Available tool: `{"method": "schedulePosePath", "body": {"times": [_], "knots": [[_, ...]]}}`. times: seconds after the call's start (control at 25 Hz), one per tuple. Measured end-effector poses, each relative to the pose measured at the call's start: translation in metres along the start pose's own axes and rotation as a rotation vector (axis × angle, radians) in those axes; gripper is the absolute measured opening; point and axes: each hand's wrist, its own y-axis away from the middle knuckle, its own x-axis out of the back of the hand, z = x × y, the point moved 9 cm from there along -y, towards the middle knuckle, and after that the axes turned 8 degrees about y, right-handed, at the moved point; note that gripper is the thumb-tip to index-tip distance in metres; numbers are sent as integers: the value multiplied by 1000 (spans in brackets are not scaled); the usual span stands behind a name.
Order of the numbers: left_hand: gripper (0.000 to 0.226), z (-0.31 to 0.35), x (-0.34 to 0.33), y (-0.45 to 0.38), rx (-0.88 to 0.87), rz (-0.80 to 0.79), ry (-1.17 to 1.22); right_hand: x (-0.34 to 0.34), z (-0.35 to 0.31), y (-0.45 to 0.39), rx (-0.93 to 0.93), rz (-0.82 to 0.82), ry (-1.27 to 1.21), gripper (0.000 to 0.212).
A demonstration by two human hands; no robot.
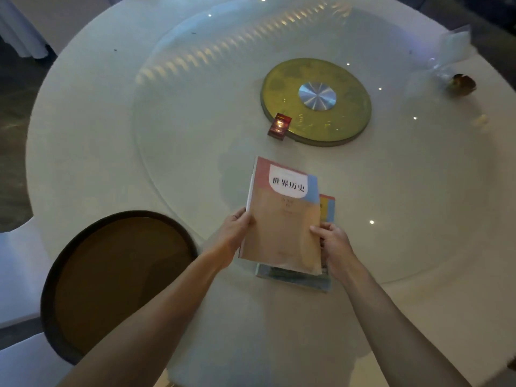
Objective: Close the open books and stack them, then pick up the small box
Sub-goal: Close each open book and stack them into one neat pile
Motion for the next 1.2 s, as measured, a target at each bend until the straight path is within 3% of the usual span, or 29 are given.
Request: {"method": "schedulePosePath", "body": {"times": [0.16, 0.32, 0.44, 0.6, 0.76, 0.92, 1.2], "knots": [[15, -48, -10, -8, 52, 117, -214, 43, 11, 4, 41, 126, 190, 7], [22, -67, -22, -8, 39, 111, -373, 61, 27, -4, 70, 204, 402, 16], [22, -66, -19, -10, -8, 179, -430, 68, 38, -9, 53, 221, 455, 19], [23, -56, -17, -18, -101, 251, -687, 69, 28, -11, 119, 263, 688, 15], [35, -53, -21, -24, -142, 227, -668, 68, 23, -15, 150, 265, 878, 19], [27, -53, -27, -33, -197, 204, -775, 63, 22, -18, 179, 271, 927, 23], [37, -47, -30, -38, -275, 242, -893, 66, 25, -20, 200, 255, 825, 17]]}}
